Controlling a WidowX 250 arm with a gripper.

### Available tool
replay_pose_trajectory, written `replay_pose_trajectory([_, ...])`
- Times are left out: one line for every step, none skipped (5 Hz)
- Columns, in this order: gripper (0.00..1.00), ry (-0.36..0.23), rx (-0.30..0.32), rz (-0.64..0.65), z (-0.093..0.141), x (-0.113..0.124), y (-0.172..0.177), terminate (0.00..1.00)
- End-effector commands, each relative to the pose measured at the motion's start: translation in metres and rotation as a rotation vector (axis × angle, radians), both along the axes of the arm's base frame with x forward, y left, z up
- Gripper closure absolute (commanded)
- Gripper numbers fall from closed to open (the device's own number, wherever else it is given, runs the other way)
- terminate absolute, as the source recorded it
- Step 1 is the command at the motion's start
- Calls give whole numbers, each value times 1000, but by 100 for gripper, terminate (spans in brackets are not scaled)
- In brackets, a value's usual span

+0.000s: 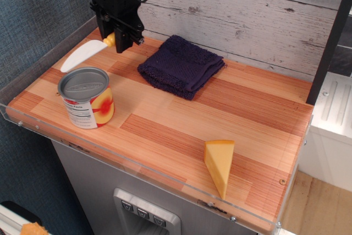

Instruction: Move the knife to the left of the can.

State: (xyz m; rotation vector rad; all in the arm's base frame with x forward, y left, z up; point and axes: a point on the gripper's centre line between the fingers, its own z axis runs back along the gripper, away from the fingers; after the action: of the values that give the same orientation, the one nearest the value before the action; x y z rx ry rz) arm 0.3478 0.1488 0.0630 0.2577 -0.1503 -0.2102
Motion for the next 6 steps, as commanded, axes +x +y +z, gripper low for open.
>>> replay_pose_trajectory([100,-78,4,-4,25,1,20,0])
replay_pose_trajectory([100,-73,10,-19,16,-1,24,0])
replay_pose_trajectory([100,-87,12,-34,10,-2,24,0])
replay_pose_trajectory([100,-75,5,-42,-2,-2,22,0])
replay_pose_trajectory([100,-59,-2,-53,-12,-2,22,0])
replay_pose_trajectory([100,-52,-11,-46,-18,-5,28,0])
